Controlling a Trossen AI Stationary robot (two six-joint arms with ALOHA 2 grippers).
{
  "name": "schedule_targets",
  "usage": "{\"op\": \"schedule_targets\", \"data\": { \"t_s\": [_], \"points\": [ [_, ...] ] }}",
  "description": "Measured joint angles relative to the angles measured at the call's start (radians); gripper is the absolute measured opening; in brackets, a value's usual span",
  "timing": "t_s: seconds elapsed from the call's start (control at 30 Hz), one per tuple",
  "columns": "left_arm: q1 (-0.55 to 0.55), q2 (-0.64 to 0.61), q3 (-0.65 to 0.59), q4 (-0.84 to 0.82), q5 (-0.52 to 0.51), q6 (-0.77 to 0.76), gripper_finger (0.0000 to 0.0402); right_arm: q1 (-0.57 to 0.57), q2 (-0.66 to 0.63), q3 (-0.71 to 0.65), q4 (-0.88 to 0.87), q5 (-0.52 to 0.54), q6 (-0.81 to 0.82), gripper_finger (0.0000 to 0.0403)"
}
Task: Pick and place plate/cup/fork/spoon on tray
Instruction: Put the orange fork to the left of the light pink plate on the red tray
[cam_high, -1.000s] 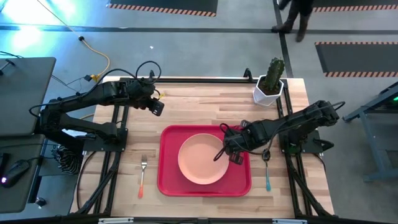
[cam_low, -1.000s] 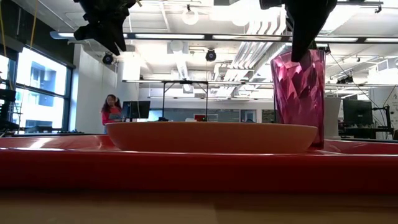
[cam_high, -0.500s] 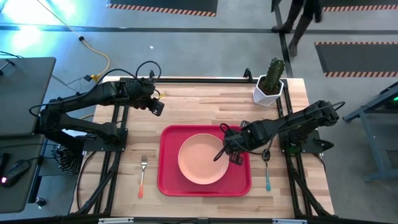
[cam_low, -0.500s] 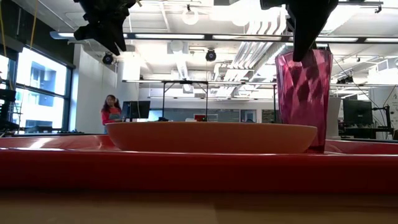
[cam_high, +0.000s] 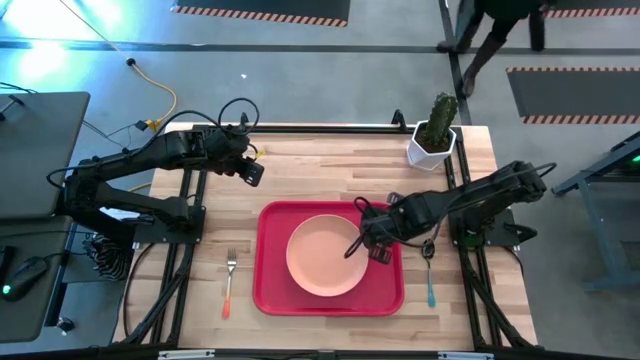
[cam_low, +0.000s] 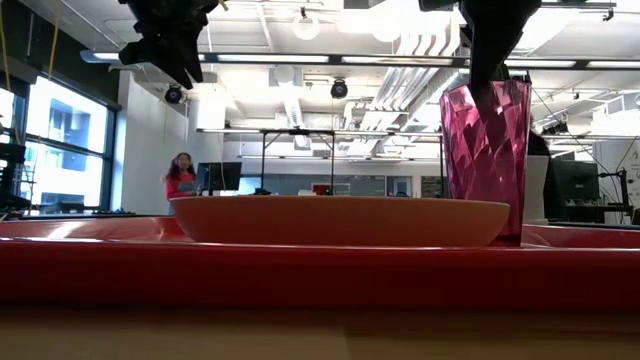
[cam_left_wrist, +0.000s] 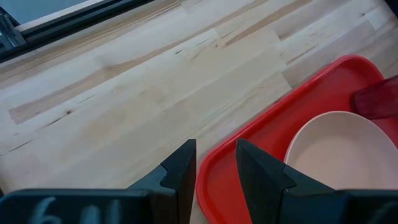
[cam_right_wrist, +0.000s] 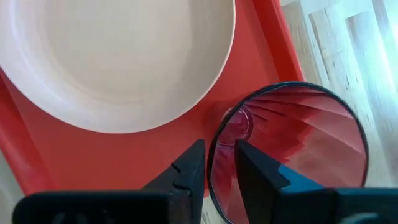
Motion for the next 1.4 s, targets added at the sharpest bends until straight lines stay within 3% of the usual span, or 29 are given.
{"op": "schedule_targets", "data": {
  "t_s": [0.37,0.53,0.77,0.93,1.17,1.4],
  "points": [
    [0.000,-0.024,0.000,-0.014,0.069,-0.012,0.0106,-0.032,-0.004,0.238,-0.059,0.134,0.001,0.0078],
    [0.000,-0.056,0.000,-0.072,0.121,-0.055,0.0106,-0.082,-0.004,0.372,-0.078,0.239,-0.061,0.0078],
    [-0.009,-0.113,0.000,-0.184,0.167,-0.177,0.0106,-0.183,-0.004,0.511,-0.080,0.299,-0.121,0.0078],
    [-0.074,-0.129,0.000,-0.255,0.175,-0.322,0.0106,-0.250,-0.004,0.532,-0.083,0.293,-0.154,0.0078],
    [-0.216,-0.119,-0.009,-0.354,0.121,-0.556,0.0106,-0.310,-0.003,0.532,-0.087,0.207,-0.236,0.0078],
    [-0.381,-0.117,-0.096,-0.387,0.115,-0.796,0.0106,-0.320,-0.003,0.532,-0.100,0.150,-0.328,0.0078]
  ]
}}
